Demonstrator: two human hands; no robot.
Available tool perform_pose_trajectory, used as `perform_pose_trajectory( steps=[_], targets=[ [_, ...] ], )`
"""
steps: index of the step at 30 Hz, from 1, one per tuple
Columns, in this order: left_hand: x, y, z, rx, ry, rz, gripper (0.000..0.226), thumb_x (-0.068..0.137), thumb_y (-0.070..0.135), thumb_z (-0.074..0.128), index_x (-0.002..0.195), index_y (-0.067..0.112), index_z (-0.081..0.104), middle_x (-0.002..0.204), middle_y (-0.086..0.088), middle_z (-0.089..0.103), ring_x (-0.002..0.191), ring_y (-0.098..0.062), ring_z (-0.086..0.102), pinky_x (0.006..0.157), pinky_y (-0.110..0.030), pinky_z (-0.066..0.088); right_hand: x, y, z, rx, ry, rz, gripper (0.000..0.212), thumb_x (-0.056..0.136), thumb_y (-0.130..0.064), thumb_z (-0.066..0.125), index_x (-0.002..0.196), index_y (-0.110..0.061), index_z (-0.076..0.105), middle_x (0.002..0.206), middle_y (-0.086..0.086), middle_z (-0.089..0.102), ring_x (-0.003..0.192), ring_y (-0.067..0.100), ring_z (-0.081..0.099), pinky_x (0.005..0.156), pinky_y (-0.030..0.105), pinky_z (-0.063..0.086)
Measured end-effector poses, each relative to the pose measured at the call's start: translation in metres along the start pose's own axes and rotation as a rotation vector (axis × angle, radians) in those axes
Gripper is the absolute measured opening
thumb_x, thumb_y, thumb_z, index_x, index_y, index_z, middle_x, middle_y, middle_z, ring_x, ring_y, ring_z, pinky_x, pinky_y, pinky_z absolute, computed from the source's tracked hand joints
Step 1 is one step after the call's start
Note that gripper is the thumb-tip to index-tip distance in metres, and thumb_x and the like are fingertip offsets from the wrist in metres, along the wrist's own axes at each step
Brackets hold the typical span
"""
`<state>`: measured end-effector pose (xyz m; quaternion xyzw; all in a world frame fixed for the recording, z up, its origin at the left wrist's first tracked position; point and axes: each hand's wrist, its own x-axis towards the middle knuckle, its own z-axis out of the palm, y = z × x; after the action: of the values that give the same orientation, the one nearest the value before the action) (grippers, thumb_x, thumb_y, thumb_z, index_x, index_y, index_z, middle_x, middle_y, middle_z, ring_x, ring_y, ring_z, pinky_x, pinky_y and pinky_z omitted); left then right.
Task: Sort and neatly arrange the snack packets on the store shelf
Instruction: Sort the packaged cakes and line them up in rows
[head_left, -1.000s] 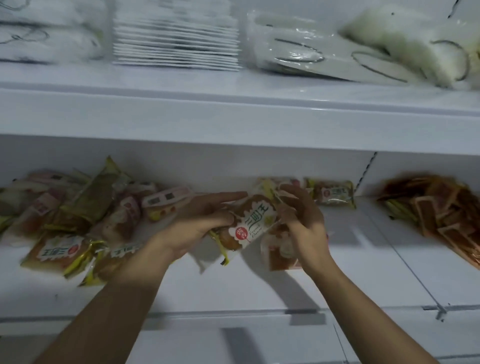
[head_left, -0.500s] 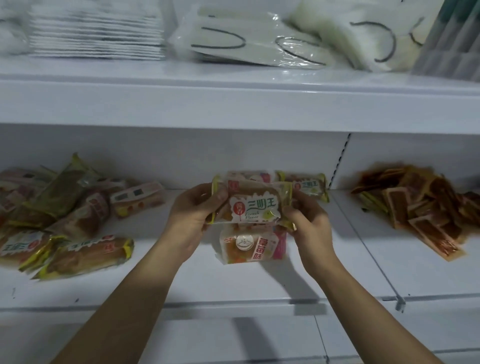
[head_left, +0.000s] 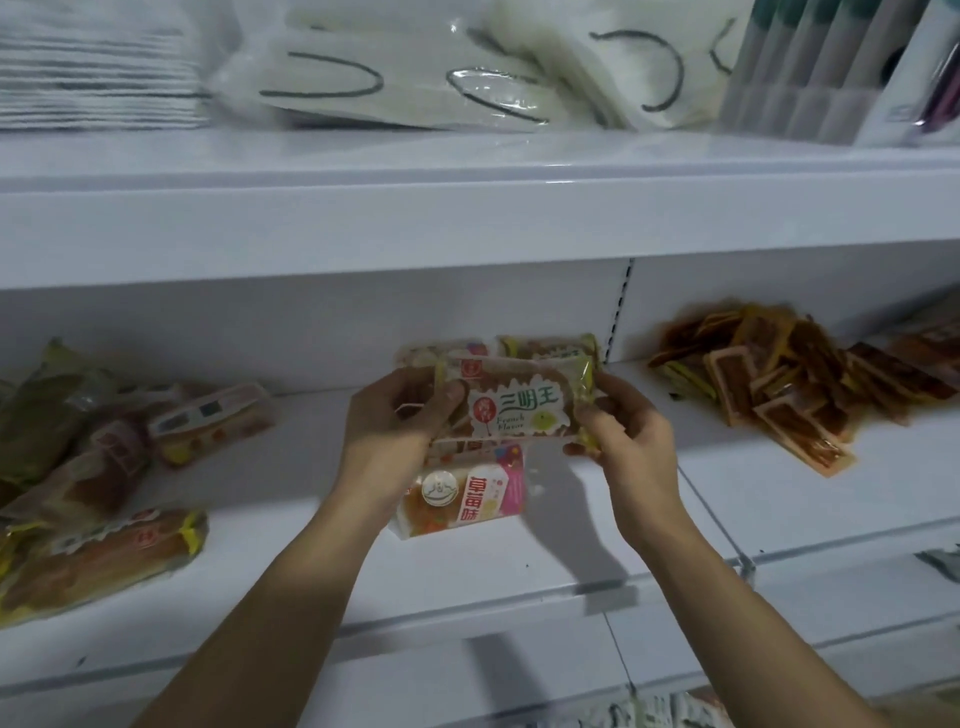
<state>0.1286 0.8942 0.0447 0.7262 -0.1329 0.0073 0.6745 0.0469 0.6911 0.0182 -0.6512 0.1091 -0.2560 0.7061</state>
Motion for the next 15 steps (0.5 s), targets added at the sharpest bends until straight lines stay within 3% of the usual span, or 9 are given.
perform_pose_trajectory(
  steps=[3,7,11,12,14,15],
  targets=[
    [0.005,-0.002,0.029,0.104,0.008,0.03,0.017,0.089,0.024,0.078,0.103,0.016,0.075,0.09,0.004,0.078,0.079,-0.009,0.075,0.067,-0.027,0.061,0.013,0.008,-0.026,-0.012,0.055,0.012,0.046,0.08,-0.025,0.068,0.126,-0.021,0.067,0.096,0.007,0.073,0.088,0.024,0.073,0.067,0.034,0.058],
    [0.019,-0.014,0.08,0.24,-0.004,0.04,0.015,0.092,0.031,0.074,0.101,0.019,0.073,0.083,0.008,0.075,0.072,-0.01,0.072,0.061,-0.031,0.059,0.043,0.022,-0.063,-0.03,0.087,0.034,0.041,0.074,-0.033,0.068,0.115,-0.033,0.067,0.096,0.009,0.069,0.081,0.016,0.071,0.063,0.032,0.055],
    [0.036,-0.023,0.132,0.257,0.101,-0.014,0.052,0.078,0.056,0.072,0.119,0.026,0.064,0.091,0.007,0.075,0.083,-0.011,0.073,0.078,-0.042,0.061,0.08,0.039,-0.094,-0.101,0.101,0.034,0.03,0.084,-0.038,0.066,0.113,-0.032,0.066,0.086,-0.008,0.07,0.083,0.013,0.071,0.06,0.028,0.056],
    [0.037,-0.025,0.145,0.253,0.123,-0.03,0.051,0.077,0.054,0.074,0.121,0.034,0.059,0.093,0.008,0.072,0.085,-0.004,0.071,0.08,-0.036,0.061,0.091,0.045,-0.102,-0.121,0.083,0.04,0.037,0.085,-0.038,0.068,0.12,-0.026,0.065,0.088,-0.007,0.07,0.084,0.015,0.071,0.061,0.029,0.056],
    [0.036,-0.031,0.172,0.283,0.169,-0.009,0.042,0.081,0.027,0.08,0.102,0.043,0.048,0.086,0.014,0.061,0.079,0.016,0.062,0.071,-0.007,0.05,0.113,0.055,-0.119,-0.147,0.044,0.084,0.044,0.088,-0.027,0.073,0.129,-0.016,0.061,0.095,0.001,0.069,0.083,0.018,0.071,0.061,0.031,0.057],
    [0.034,-0.032,0.184,0.315,0.202,0.011,0.047,0.081,0.016,0.08,0.092,0.043,0.043,0.082,0.015,0.056,0.077,0.017,0.06,0.067,-0.005,0.045,0.122,0.058,-0.125,-0.149,0.025,0.096,0.039,0.092,-0.019,0.074,0.128,-0.014,0.06,0.096,0.003,0.069,0.083,0.02,0.07,0.062,0.031,0.057]
  ],
)
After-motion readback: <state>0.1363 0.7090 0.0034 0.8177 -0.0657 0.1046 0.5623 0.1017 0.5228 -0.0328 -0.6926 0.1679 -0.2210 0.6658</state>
